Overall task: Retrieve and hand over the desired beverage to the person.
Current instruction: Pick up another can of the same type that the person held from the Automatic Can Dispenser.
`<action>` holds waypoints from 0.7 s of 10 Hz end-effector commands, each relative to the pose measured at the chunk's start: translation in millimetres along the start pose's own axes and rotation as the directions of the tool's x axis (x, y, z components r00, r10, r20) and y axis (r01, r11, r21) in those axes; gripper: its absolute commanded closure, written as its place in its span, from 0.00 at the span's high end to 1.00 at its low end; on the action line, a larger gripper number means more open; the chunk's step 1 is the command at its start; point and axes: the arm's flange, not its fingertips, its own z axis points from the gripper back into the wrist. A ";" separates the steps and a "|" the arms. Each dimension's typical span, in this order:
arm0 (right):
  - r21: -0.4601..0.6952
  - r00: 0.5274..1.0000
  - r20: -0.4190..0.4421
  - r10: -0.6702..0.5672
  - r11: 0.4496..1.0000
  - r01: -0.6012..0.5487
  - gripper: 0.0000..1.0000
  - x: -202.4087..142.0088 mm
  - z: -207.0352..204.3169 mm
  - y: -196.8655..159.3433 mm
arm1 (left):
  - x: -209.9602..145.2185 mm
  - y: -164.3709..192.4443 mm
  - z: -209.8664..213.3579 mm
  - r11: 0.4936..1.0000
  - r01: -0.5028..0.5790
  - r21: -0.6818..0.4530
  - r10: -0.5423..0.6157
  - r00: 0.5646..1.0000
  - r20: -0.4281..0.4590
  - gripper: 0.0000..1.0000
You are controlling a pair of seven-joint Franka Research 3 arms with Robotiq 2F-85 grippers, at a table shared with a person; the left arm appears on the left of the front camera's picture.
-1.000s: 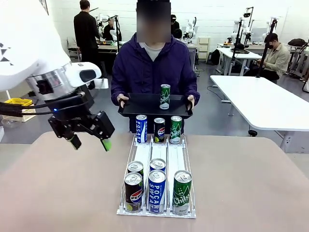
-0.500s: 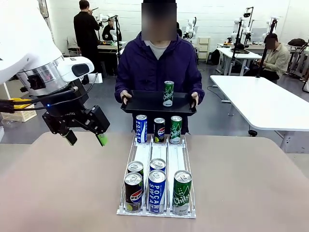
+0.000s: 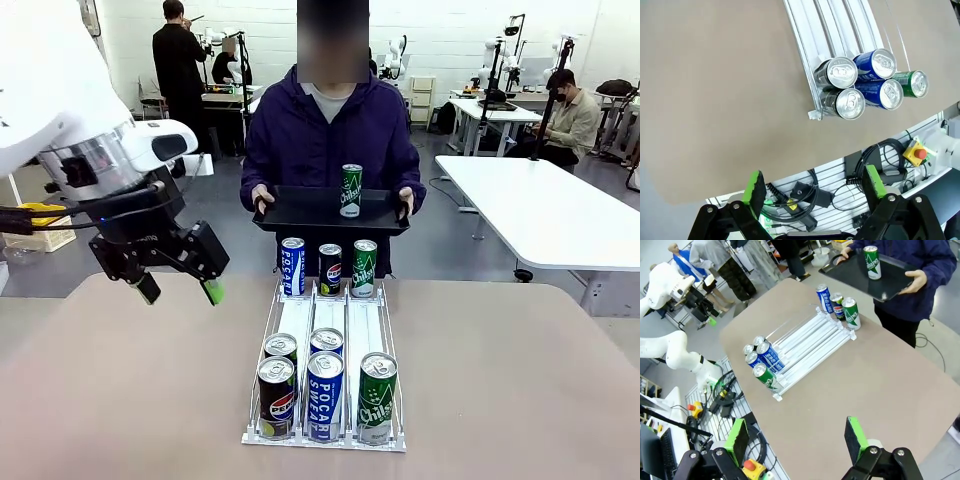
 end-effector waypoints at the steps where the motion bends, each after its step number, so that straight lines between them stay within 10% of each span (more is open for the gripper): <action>1: 0.019 0.999 0.028 0.019 1.000 -0.019 1.00 1.3 -1.0 -1.1 | 11.3 -41.7 -29.3 0.992 -0.080 0.093 0.089 0.991 -0.102 1.00; 7: 0.019 0.999 0.028 0.019 1.000 -0.019 1.00 1.3 -1.0 -1.1 | 27.7 -103.5 -114.0 0.959 -0.076 0.272 0.102 0.992 -0.080 1.00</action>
